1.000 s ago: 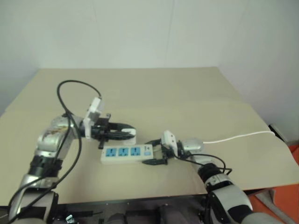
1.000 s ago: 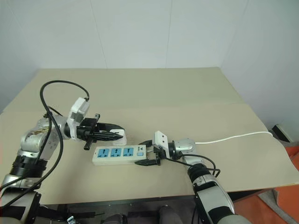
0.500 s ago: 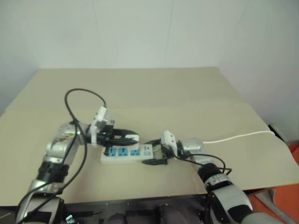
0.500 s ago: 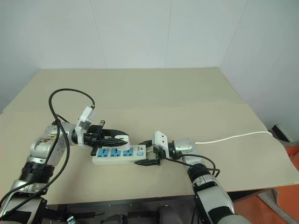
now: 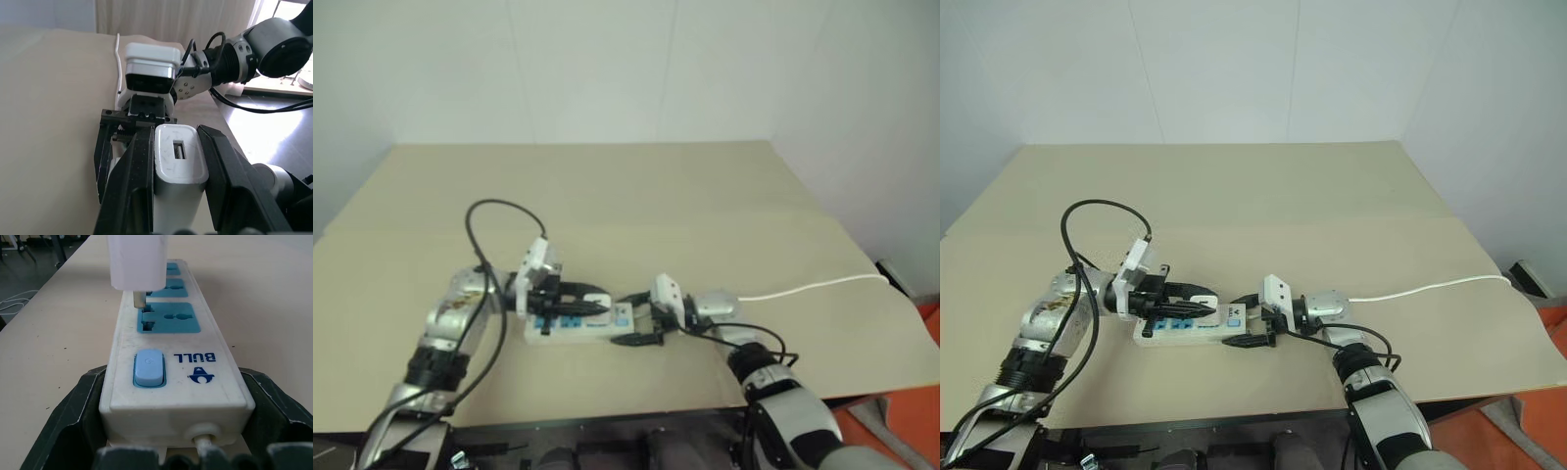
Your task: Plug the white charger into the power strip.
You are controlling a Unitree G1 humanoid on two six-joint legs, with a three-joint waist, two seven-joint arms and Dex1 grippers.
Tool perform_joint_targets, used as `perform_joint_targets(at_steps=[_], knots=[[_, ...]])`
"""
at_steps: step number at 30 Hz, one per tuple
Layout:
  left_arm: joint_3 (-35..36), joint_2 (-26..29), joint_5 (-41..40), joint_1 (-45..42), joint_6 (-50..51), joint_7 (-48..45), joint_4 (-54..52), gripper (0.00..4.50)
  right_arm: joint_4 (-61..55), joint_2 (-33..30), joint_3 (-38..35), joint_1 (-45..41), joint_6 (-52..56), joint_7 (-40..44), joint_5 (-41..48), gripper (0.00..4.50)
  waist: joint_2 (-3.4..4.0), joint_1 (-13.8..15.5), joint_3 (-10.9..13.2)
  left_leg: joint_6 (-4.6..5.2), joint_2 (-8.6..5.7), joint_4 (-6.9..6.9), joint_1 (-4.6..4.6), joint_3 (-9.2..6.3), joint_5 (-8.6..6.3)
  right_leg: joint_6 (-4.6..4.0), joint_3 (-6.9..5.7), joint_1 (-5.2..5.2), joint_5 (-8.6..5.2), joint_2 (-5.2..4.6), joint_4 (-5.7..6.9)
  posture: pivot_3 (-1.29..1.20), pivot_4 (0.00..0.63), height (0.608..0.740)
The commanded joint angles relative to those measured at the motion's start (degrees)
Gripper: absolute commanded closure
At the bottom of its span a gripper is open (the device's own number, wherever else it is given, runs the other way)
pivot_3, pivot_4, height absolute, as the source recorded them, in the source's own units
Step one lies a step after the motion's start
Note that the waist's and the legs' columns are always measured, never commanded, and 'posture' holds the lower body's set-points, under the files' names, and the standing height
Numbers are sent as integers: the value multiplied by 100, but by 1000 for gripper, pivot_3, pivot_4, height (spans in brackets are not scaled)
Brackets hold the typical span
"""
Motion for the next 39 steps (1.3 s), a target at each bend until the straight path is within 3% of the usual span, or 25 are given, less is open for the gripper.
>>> perform_joint_targets(at_steps=[1, 39], knots=[[11, 3, 18, 52, -146, -50, -57, 3472, 87, 92, 99, 59, 37, -26, -47, 1092, 0, -1, 0, 0, 0, 0, 0, 0, 0, 0, 0, 0, 0, 0, 0, 0, 150, 740], [-21, -211, 175, -165, -544, 5, 629, 3472, 49, 66, 97, 101, 45, -111, -60, 1092, 0, 1, 0, 0, 0, -2, 5, 1, 0, 0, 1, 5, 0, 0, -3, 0, 150, 740]])
